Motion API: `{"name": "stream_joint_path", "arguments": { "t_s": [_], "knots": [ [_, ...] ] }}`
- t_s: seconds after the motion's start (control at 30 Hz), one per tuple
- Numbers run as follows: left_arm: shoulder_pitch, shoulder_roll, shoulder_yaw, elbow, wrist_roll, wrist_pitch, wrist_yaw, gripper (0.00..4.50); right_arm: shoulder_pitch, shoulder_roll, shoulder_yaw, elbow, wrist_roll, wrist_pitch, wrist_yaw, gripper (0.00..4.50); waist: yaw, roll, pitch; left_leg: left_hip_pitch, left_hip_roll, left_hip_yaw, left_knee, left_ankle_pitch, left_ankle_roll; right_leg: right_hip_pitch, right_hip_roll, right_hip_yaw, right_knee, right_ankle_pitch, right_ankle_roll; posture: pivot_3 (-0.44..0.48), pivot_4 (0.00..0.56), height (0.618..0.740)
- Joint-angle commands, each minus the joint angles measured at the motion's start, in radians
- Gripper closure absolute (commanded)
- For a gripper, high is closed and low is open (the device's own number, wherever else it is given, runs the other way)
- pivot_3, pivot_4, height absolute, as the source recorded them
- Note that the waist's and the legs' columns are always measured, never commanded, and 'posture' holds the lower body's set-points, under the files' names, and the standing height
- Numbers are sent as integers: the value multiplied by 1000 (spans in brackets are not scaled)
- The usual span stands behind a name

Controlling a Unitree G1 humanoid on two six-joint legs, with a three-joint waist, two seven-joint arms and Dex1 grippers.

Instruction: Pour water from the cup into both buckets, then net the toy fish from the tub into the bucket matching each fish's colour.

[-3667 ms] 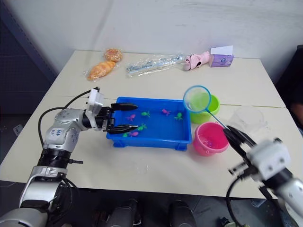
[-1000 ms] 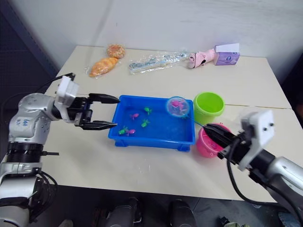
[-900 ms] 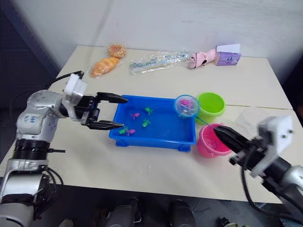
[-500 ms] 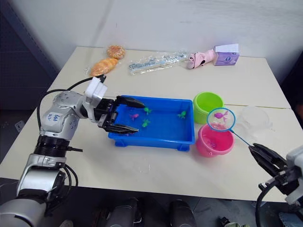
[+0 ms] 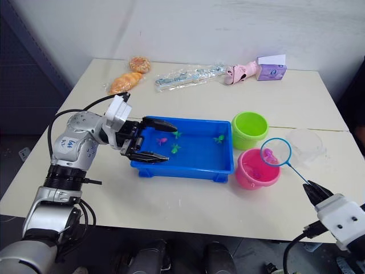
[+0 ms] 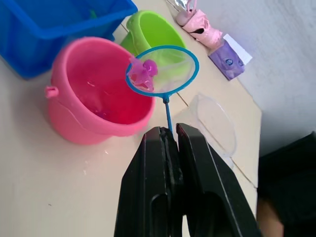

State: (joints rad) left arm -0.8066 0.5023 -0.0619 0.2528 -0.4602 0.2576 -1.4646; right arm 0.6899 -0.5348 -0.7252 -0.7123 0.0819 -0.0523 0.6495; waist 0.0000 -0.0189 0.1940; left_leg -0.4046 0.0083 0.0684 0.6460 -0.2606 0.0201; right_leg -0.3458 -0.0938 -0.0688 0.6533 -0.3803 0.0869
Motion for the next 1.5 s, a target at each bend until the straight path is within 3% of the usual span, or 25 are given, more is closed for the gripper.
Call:
{"name": "stream_joint_path", "arguments": {
  "t_s": [0.03,0.27,0.73,1.0,1.13,1.33,1.5],
  "knots": [
    [5,-4,3,-1,2,-14,6,43,21,0,-25,58,-133,-197,-29,4500,0,0,0,0,0,0,0,0,0,0,0,0,0,0,0,0,150,740],
    [14,-4,1,13,13,-43,4,43,16,-58,-87,234,-504,-599,-199,4500,-2,0,0,1,0,0,0,0,0,1,0,0,0,0,0,0,150,740],
    [23,-18,4,37,26,-75,9,43,-34,-82,-100,375,-753,-801,-478,4500,-1,0,0,2,0,0,0,1,-2,1,0,0,0,0,0,0,150,740],
    [31,-24,2,37,30,-80,13,43,-24,-16,8,303,-789,-751,-475,4500,-2,0,0,2,0,0,0,1,-2,2,0,0,0,0,0,0,150,740],
    [30,-28,5,40,31,-85,19,43,-67,-23,-54,281,-784,-660,-492,4500,-2,1,0,2,0,0,1,1,-2,2,0,1,0,0,-1,0,150,740],
    [30,-27,6,44,34,-90,21,43,-42,-10,-41,243,-750,-653,-486,4500,-1,1,0,2,0,0,0,1,-2,2,1,0,0,0,-1,0,150,740],
    [32,6,29,76,37,-111,11,43,-44,-52,22,158,-385,-540,-357,4500,-7,1,0,2,0,0,1,1,-2,2,1,1,1,0,-1,0,150,740]
  ]
}}
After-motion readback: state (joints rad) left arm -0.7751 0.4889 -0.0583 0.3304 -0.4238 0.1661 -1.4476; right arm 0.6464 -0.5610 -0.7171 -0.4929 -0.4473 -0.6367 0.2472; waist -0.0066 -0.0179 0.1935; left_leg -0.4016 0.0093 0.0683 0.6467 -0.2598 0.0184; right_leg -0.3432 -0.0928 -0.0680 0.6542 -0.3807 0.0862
